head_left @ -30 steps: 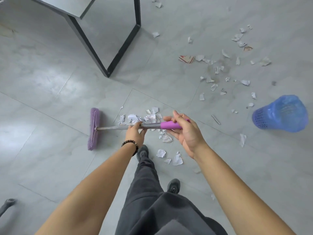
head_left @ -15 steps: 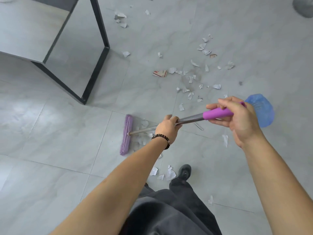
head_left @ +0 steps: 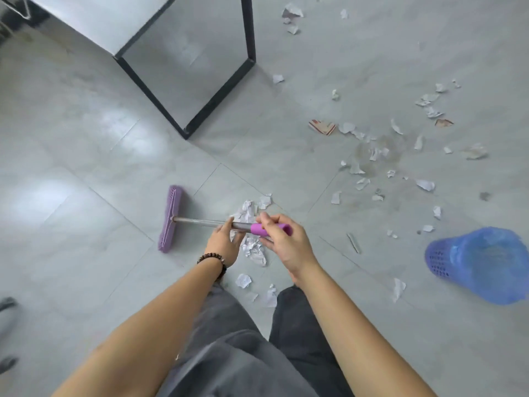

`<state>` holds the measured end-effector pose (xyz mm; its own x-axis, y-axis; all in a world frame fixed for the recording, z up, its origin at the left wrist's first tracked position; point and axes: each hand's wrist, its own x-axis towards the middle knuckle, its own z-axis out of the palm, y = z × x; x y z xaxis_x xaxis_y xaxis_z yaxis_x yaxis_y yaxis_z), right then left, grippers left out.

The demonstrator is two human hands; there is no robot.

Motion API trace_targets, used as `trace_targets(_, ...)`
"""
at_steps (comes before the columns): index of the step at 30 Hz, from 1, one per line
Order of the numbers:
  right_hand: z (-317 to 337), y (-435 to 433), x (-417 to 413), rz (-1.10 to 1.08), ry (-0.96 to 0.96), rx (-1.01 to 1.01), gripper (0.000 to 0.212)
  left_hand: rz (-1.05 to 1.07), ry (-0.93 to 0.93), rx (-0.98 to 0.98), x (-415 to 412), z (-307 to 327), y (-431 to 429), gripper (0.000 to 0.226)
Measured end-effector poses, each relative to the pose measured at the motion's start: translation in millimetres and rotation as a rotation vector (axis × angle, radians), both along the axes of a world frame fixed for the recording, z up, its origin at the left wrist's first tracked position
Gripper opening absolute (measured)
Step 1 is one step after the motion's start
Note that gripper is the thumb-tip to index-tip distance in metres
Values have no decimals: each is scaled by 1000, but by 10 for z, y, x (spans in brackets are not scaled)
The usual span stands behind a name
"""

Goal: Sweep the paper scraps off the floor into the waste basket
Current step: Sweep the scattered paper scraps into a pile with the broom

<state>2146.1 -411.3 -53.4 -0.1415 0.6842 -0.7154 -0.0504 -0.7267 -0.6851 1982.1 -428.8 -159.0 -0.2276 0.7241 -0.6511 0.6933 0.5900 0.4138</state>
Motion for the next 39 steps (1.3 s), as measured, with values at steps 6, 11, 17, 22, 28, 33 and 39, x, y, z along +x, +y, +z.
trace_targets(6,181,-76,1337,-116,-152,54,26,-41,-144,42,1398,-62,-176,45)
trace_targets(11,639,-138,1962,-152,-275,215,42,-193,-171,146,2169,151,-98,26)
trace_targets(17,948,-535,1974,-135,-258,360,36,-297,-53,235,2096,454,-446,29)
trace_targets(22,923,-1137,1666,18,-121,334,34,-177,19,312,1608,529,-1317,28)
trace_targets(28,531,-2033,750,194,-9,156,26,139,89,221,765,202,-2613,28)
trace_targets(33,265,-2694,152,446,2,91,33,595,14,99,529,35,-3477,38)
trace_targets(39,161,-3026,347,711,-92,164,47,656,-66,54,800,-30,-3903,49)
